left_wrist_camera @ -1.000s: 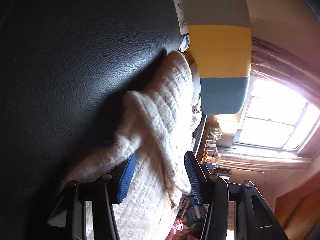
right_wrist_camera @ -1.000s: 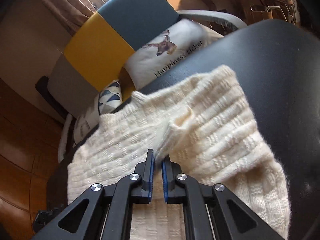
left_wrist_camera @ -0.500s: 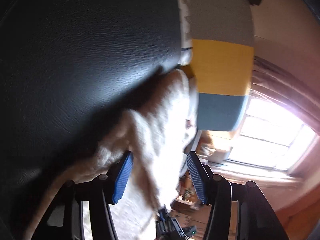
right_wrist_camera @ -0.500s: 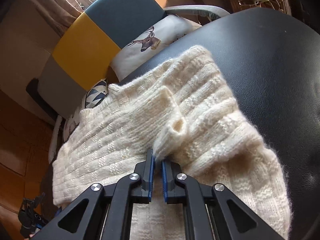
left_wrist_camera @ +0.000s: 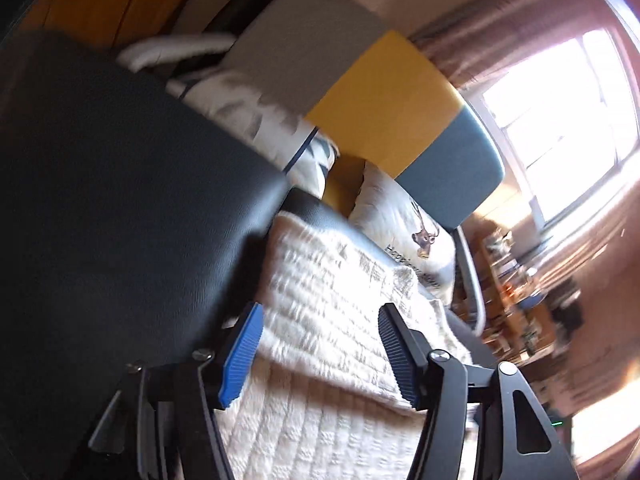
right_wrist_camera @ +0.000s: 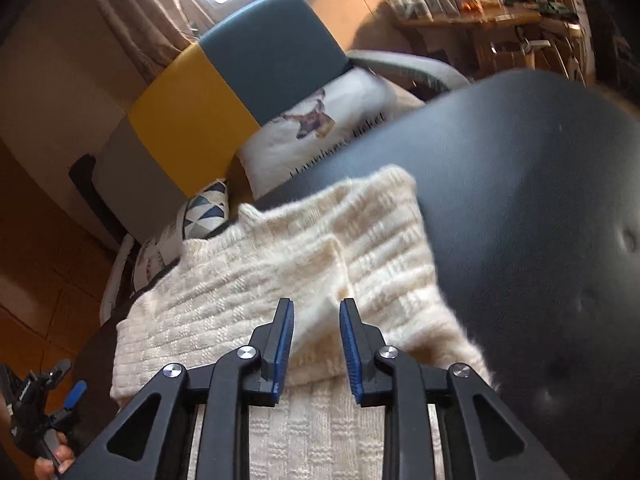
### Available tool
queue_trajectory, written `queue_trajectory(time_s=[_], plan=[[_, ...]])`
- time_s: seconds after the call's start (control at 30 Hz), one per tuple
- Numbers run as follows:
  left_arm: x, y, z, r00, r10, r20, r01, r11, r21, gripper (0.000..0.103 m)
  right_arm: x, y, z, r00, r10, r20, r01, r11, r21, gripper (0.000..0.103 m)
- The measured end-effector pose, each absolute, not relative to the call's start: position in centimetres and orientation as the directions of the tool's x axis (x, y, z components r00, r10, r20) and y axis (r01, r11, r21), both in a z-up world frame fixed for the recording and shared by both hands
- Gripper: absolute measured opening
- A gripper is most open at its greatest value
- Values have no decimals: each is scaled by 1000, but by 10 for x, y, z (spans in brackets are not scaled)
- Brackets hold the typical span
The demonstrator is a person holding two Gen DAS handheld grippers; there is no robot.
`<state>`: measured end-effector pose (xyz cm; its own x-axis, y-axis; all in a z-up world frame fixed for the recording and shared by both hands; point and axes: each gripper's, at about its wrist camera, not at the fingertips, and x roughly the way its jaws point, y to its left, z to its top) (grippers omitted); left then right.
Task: Fold clothes
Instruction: 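Release the sleeve and press the folded sweater flat with both grippers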
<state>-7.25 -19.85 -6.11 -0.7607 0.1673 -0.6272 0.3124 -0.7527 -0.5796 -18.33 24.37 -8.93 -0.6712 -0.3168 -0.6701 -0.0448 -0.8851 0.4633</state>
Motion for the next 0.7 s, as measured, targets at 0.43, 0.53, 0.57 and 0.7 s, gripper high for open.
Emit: queue_trajectory(time_s=[0.43,0.53,0.57,0.7], plan=[[-144,-179,-83,-697,45,-716,283,-899,-333,63,-241,202,-122,-611,-244,-754,220,-966,135,22],[-156,-168,-103,-646,22,-763,250,-938,-239,63,-237,216,-133,-616,-264,-743,206,-963,172,22],[-155,-166,-111,-639,6,-769,246,-946,-212,63,-237,218,-133,-615,-271,-741,207,-962,180,22],[-146,-178,-122,-651,42,-758,249,-931,-265,70,-235,219,-133,-616,-277,-738,212,-960,183,22]])
